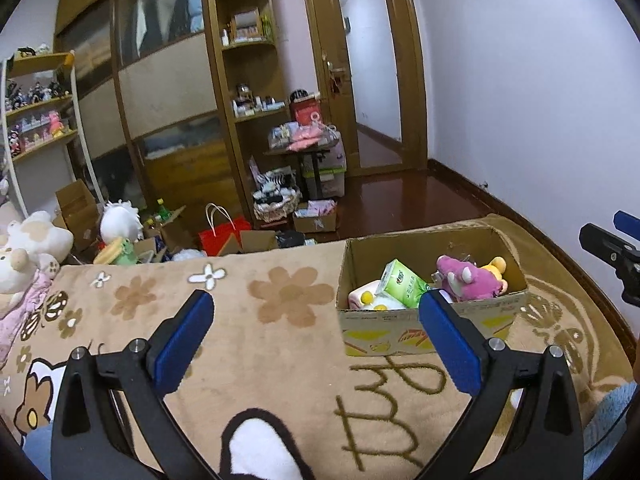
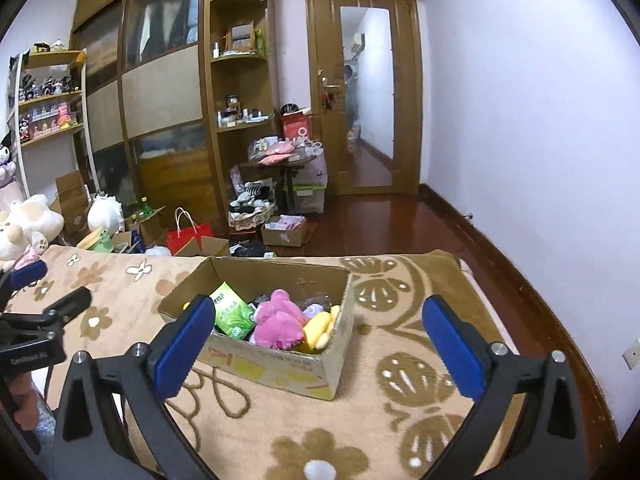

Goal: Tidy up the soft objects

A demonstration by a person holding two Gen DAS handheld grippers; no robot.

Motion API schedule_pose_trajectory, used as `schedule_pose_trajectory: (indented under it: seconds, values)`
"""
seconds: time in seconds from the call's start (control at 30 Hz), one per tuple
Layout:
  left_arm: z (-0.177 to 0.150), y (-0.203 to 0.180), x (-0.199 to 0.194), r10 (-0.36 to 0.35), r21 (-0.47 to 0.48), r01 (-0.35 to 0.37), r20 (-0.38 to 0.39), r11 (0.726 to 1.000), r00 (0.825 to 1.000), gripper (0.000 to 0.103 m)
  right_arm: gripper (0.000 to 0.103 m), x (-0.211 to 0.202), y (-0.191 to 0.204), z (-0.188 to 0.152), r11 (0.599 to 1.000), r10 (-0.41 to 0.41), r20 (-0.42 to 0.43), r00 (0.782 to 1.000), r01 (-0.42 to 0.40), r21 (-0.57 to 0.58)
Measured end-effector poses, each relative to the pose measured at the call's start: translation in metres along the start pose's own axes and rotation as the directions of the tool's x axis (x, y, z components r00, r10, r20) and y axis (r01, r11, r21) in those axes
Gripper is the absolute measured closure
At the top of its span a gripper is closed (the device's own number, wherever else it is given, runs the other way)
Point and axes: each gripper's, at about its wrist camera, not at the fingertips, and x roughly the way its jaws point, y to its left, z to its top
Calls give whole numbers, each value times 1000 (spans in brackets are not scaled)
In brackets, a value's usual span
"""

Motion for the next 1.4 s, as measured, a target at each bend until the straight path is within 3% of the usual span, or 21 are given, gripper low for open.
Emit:
schedule_pose_trajectory:
  seconds: [0.37, 0.67, 1.07, 1.4]
  values:
    - [-16, 6, -33, 25, -16, -24, 58, 1000, 998, 1, 0, -20, -6, -13, 1000, -29, 18, 999, 28, 11]
    - [-22, 5, -22, 2, -18, -2, 40, 1000, 999, 1, 0, -18, -3, -23, 998, -49, 37, 998, 50, -23]
    - [-25, 0, -4, -35, -5, 35, 7, 999, 999, 1, 0, 3, -8, -37, 998, -49, -4, 999, 49, -31]
    - [-28, -9, 1, -20, 28, 20, 3, 999, 1000, 1, 0, 8, -11, -43, 999, -42, -15, 999, 41, -20]
